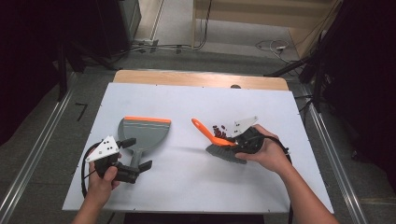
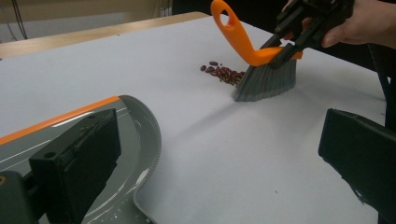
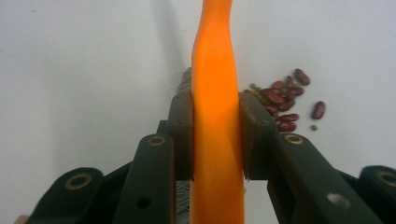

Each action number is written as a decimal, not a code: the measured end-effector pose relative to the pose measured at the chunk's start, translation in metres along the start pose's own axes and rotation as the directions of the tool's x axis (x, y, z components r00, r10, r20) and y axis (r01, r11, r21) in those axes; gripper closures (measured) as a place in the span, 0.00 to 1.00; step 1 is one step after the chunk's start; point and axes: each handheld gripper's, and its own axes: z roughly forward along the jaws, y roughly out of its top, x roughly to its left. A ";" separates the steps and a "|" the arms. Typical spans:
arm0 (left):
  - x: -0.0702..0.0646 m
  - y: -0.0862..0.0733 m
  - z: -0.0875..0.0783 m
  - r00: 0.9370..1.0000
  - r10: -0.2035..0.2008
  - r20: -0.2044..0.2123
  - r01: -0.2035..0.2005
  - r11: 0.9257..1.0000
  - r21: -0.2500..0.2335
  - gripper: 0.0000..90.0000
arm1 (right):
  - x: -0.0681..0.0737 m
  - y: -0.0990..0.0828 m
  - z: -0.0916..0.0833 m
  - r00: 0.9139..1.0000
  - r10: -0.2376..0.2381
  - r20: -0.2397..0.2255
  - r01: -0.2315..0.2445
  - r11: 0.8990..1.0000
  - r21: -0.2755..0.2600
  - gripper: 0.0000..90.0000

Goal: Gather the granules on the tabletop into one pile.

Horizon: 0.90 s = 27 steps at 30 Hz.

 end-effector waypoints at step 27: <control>0.000 -0.001 0.001 1.000 -0.002 0.002 0.002 1.000 0.005 0.00 | -0.037 0.010 0.015 0.998 0.020 0.051 -0.018 0.999 -0.043 0.76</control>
